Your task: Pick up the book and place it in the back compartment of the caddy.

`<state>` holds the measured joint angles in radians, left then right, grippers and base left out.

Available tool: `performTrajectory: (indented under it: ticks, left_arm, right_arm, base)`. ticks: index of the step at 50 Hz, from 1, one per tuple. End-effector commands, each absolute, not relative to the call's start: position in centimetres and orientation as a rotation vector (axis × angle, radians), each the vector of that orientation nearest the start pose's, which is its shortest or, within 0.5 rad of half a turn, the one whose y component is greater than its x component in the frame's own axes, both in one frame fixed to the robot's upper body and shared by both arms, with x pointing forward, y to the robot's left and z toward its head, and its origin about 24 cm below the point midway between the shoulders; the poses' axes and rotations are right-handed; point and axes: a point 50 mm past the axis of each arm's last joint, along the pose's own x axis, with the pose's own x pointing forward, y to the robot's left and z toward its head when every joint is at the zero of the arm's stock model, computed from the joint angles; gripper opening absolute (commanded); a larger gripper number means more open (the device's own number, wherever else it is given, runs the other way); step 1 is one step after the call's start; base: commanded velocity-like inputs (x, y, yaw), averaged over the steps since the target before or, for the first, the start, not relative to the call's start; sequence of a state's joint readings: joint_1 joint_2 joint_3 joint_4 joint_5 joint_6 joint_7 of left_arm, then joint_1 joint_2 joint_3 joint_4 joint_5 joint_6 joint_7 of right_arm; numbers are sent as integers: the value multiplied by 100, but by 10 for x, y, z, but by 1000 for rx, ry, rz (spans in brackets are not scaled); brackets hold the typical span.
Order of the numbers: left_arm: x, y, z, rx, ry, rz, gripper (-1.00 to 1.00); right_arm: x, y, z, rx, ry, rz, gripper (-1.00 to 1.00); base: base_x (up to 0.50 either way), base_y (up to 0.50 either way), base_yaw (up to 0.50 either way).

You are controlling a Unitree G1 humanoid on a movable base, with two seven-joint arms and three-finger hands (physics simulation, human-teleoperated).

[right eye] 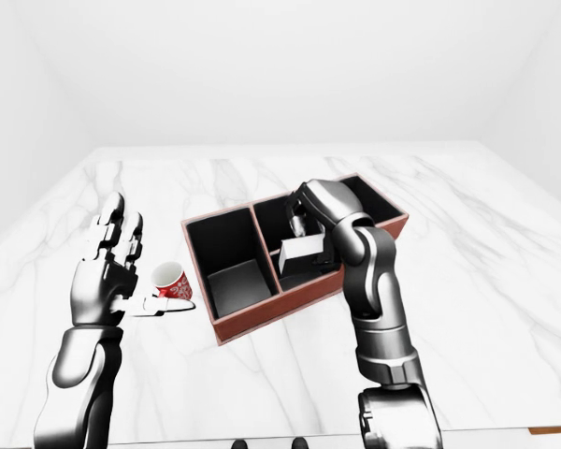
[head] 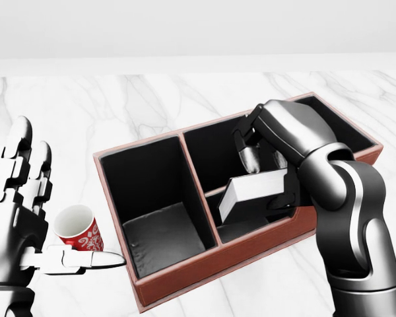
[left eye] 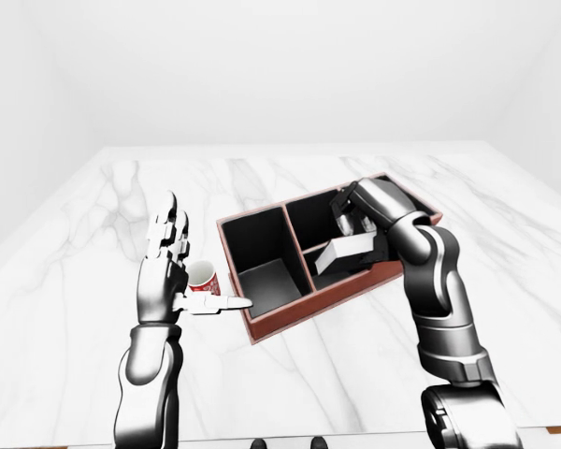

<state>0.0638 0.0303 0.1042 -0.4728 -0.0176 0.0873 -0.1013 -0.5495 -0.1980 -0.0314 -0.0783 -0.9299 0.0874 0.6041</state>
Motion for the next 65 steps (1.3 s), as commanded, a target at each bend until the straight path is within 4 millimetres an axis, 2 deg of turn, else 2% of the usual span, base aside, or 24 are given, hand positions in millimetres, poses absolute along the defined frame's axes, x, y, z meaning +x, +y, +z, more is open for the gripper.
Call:
performTrajectory:
  ticks: [1,31,65]
  left_arm:
    - [227,174,129,56,-325,7,100]
    - [228,175,128,55,-321,11,100]
    - [227,174,129,58,-327,10,100]
  right_arm:
    - [328,-142,190,-1195,-203,222,-100]
    - [337,-144,184,-1171,-189,200,-100]
    - [353,-148,166,-1137,-135,170,-100]
  base:
    - [0,0,0]
    - [0,0,0]
    - [0,0,0]
